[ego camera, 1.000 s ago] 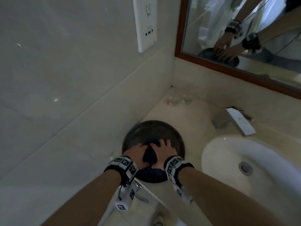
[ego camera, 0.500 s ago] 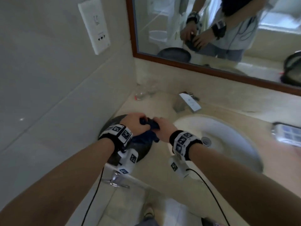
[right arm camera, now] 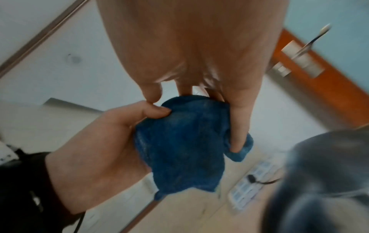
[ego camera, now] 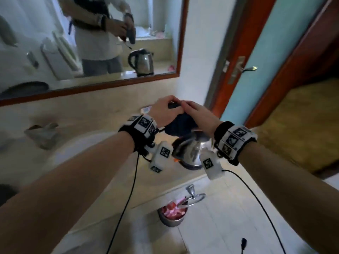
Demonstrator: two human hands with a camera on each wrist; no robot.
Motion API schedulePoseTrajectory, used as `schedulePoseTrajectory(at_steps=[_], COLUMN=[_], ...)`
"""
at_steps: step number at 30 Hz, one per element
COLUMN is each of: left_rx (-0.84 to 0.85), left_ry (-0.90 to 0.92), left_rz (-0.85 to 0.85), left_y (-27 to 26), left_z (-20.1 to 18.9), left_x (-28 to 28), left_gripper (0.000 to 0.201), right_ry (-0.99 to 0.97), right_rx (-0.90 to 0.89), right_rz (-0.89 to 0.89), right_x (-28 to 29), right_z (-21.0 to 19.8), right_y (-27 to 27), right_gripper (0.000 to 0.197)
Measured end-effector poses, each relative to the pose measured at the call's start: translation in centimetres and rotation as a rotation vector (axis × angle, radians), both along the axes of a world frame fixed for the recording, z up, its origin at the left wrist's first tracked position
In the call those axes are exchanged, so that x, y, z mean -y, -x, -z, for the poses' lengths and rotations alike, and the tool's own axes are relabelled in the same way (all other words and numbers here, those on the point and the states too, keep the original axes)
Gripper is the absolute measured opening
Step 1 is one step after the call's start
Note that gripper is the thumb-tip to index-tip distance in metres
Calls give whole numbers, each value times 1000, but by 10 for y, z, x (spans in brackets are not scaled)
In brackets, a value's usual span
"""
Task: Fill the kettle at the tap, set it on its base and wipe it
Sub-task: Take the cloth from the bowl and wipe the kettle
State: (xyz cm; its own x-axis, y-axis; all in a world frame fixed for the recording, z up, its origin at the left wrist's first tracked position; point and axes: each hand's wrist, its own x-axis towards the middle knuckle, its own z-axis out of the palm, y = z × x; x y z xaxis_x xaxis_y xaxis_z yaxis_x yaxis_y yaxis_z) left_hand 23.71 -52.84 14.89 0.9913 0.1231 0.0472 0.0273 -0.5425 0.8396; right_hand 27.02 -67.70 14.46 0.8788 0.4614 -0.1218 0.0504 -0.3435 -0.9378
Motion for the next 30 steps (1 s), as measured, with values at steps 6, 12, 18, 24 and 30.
schedulePoseTrajectory(at_steps=[6,12,18,24,30], left_rx=[-71,-91,37,-58,-65], left_ry=[-45,-136,-541,-443,-420], left_rz=[233,407,293,446,464], left_y=[-40,-54,-87,-97,-96], left_z=[24,72,132,143,143], left_x=[133,144,82,70,69], left_gripper=[32,41,45,51,50], right_ry=[26,-52,-188,-210,-261], right_rx=[101,55,31,68,126], right_rz=[353,681,932,967,1023], right_x=[110,113,93,69,30], right_z=[46,124,196,222,213], right_y=[-8,-1,5,-18,9], right_gripper=[34,30,29,38,48])
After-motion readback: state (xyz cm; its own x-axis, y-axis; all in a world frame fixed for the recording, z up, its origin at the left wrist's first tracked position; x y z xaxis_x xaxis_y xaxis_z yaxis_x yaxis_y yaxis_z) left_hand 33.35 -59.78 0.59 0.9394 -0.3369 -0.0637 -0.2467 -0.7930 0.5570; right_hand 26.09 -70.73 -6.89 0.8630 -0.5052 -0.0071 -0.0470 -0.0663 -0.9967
